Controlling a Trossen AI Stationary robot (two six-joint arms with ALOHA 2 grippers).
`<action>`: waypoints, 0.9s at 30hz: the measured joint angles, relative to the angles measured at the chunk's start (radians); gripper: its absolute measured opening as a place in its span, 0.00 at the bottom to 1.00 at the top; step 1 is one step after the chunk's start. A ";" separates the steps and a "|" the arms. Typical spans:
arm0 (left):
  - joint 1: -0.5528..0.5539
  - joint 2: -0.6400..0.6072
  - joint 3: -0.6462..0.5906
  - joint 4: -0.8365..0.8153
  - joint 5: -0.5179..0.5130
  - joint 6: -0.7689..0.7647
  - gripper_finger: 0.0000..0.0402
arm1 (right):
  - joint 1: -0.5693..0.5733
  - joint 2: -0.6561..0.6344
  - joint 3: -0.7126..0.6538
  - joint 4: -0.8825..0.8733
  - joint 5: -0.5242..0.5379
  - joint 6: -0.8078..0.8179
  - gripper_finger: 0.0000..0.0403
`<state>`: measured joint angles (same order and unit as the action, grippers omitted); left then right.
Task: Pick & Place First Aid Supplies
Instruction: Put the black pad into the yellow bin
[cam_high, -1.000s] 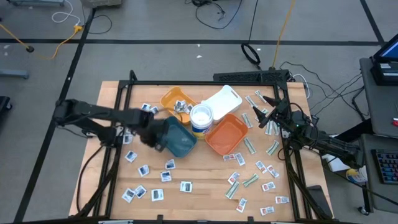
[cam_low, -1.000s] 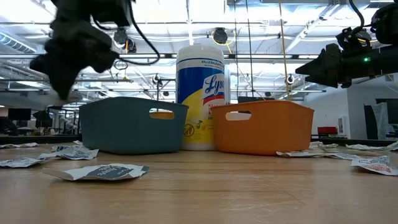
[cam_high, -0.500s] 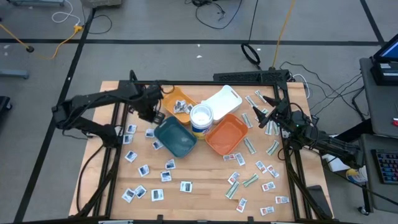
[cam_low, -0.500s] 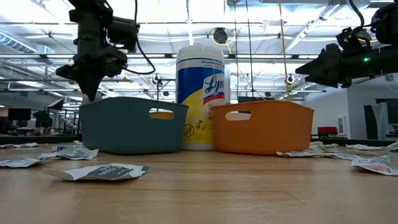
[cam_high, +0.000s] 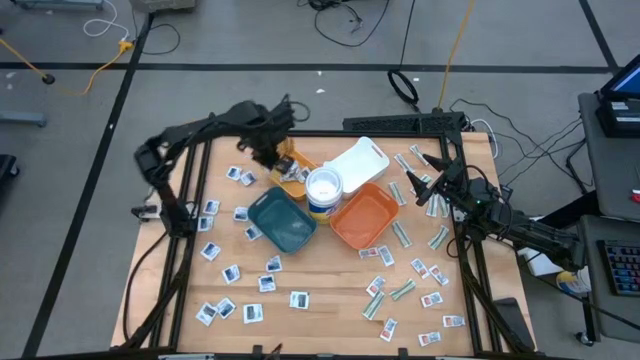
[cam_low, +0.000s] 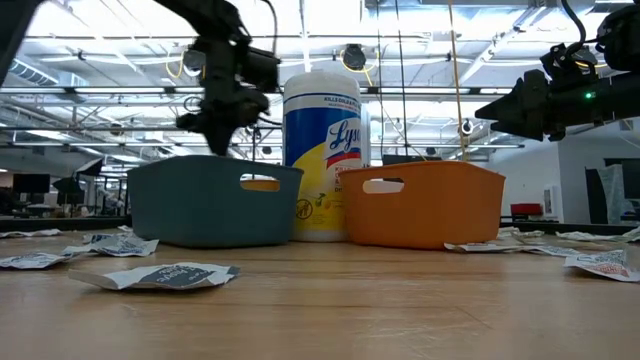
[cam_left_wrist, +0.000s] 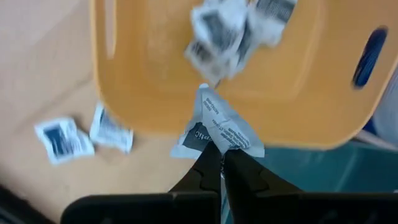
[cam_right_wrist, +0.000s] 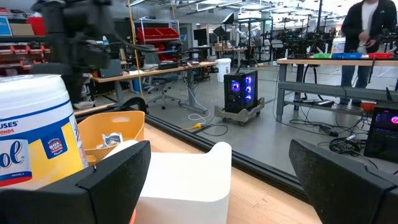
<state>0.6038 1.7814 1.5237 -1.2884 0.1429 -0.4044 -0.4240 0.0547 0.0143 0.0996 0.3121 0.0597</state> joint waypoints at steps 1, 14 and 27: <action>0.001 0.034 0.043 -0.016 -0.001 0.009 0.01 | 0.000 0.000 0.000 0.000 0.000 0.000 0.94; -0.008 0.237 0.182 -0.027 -0.060 0.035 0.01 | 0.000 0.000 0.000 0.000 0.000 0.000 0.94; -0.010 0.296 0.181 0.014 -0.075 0.017 0.11 | 0.000 0.000 0.000 0.000 0.000 0.000 0.94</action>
<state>0.5934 2.0769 1.7050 -1.2741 0.0676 -0.3877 -0.4239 0.0545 0.0141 0.0998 0.3121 0.0598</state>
